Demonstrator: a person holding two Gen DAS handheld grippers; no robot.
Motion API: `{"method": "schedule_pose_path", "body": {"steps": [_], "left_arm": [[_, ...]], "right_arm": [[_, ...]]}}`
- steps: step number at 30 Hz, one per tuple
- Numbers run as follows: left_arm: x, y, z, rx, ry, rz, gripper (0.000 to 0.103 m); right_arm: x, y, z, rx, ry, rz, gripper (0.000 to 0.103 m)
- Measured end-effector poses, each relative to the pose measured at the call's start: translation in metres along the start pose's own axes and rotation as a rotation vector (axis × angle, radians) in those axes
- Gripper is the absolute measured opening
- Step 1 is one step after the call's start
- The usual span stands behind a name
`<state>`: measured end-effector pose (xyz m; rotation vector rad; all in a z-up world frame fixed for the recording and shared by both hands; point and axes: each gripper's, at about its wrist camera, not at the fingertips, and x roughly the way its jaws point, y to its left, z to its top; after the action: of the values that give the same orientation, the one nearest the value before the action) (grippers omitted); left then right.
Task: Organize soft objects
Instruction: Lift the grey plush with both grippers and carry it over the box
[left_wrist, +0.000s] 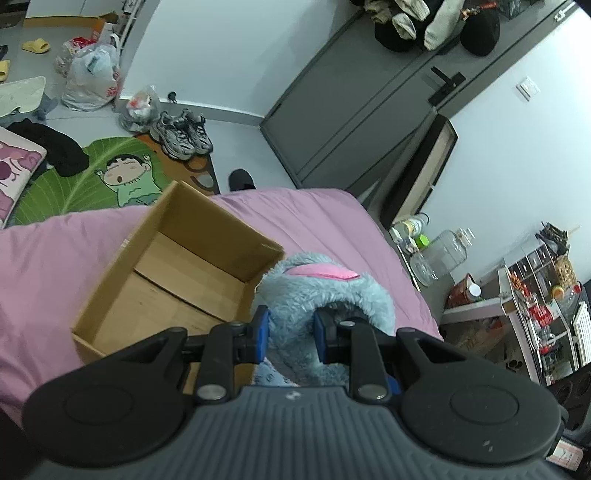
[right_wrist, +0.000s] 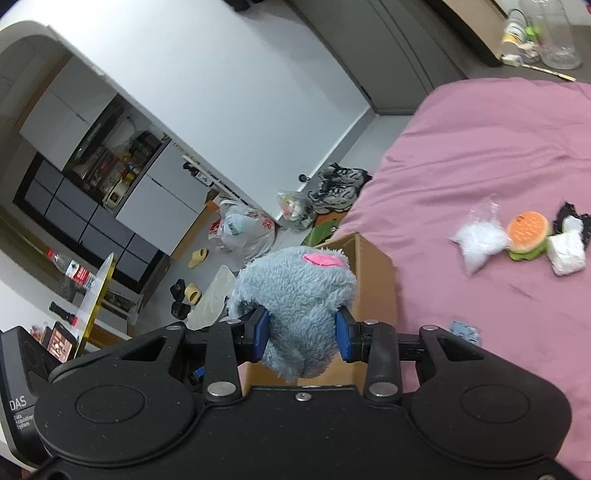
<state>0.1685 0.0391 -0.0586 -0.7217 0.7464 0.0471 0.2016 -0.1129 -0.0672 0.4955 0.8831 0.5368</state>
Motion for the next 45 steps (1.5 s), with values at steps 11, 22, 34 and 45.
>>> {"method": "schedule_pose_path", "body": {"steps": [11, 22, 34, 45], "left_arm": [[-0.007, 0.043, 0.018, -0.04, -0.027, 0.06, 0.024], [0.011, 0.064, 0.037, -0.061, -0.017, 0.104, 0.024], [0.049, 0.071, 0.05, -0.084, 0.032, 0.156, 0.024], [0.059, 0.07, 0.057, -0.059, 0.036, 0.22, 0.026]], "right_arm": [[0.043, 0.021, -0.012, 0.034, 0.047, 0.05, 0.036], [0.076, 0.023, -0.013, 0.132, 0.089, 0.057, 0.036], [0.106, 0.003, -0.006, 0.24, 0.142, 0.031, 0.037], [0.126, 0.001, -0.002, 0.23, 0.144, -0.033, 0.036]]}}
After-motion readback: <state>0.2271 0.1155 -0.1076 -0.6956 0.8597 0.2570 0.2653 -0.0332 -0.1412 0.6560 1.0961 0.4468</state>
